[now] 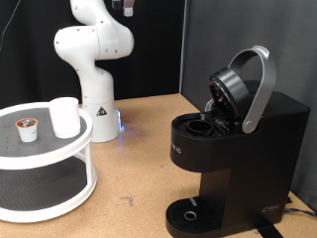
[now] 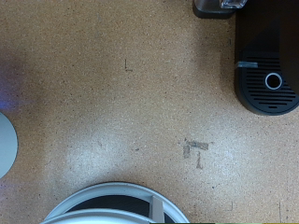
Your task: Make a cup of coffee with the keurig machine
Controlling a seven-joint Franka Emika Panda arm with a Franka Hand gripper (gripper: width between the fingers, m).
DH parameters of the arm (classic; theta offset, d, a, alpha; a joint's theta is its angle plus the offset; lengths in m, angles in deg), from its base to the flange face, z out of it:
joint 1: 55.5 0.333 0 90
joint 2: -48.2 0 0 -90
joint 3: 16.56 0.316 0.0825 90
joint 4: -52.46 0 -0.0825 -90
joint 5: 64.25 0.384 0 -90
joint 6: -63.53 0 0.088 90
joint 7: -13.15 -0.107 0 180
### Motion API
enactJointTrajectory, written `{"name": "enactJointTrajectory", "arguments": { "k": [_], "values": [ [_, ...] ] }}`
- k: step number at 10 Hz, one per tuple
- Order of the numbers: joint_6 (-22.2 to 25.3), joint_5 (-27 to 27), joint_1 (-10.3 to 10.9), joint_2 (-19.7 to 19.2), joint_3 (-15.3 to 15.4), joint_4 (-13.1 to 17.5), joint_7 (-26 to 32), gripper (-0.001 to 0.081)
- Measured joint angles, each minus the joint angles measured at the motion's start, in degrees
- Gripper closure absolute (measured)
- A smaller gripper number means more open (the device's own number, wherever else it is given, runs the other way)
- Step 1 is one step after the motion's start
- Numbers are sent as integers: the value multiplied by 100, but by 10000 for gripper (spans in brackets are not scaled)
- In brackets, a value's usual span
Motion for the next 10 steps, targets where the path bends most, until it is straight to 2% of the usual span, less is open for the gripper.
{"name": "enactJointTrajectory", "arguments": {
  "k": [3, 7, 10],
  "values": [
    [0, -172, -70, 43, -207, -6, 83, 6],
    [253, -773, -277, 176, -849, -22, 877, 6],
    [260, -804, -313, 184, -924, -23, 963, 6]
  ]
}}
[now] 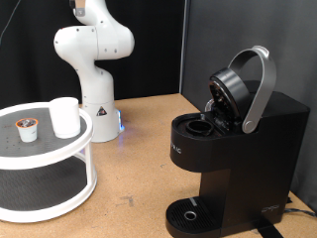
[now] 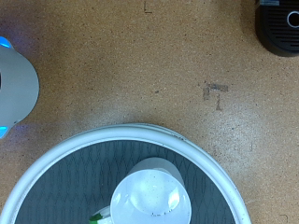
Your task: Make a cup of coffee with the keurig machine
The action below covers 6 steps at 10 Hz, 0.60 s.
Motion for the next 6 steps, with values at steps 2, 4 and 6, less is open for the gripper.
{"name": "enactJointTrajectory", "arguments": {
  "k": [2, 4, 6],
  "values": [
    [0, -126, -33, 0, -209, 6, 198, 6],
    [40, -416, -112, -7, -549, 18, 586, 6],
    [56, -638, -208, -67, -892, 76, 831, 6]
  ]
}}
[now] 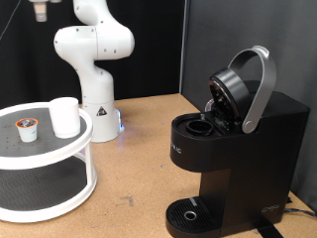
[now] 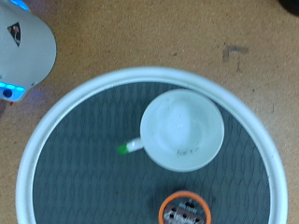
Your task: Make a cup of coffee with the keurig machine
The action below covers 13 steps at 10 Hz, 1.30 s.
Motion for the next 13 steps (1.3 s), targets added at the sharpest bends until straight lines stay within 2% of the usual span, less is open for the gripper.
{"name": "enactJointTrajectory", "arguments": {
  "k": [4, 8, 10, 13],
  "values": [
    [-141, -349, -65, -129, -610, 170, 474, 6],
    [-157, -355, -42, -195, -657, 114, 518, 6],
    [-518, -355, -30, -350, -648, -86, 436, 6],
    [-1544, -401, -31, -702, -674, -533, 403, 6]
  ]
}}
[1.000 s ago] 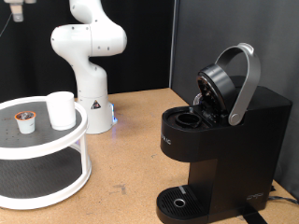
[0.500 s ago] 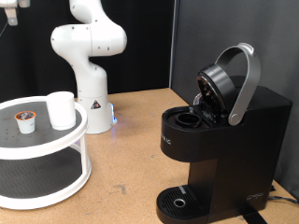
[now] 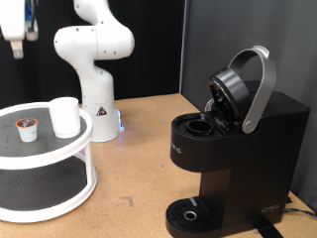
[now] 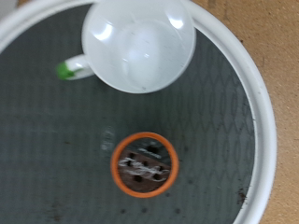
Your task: Make a cup of coffee with the keurig machine
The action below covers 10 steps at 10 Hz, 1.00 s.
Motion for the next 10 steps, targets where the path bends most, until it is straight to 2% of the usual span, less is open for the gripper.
{"name": "enactJointTrajectory", "arguments": {
  "k": [2, 5, 8, 10],
  "values": [
    [-594, -98, -29, -205, -27, -334, -139, 6],
    [-800, -69, -28, -314, -51, -403, -176, 6],
    [-1416, 3, -18, -328, -217, -750, -81, 6],
    [-1553, -8, -17, -414, -347, -970, 121, 6]
  ]
}}
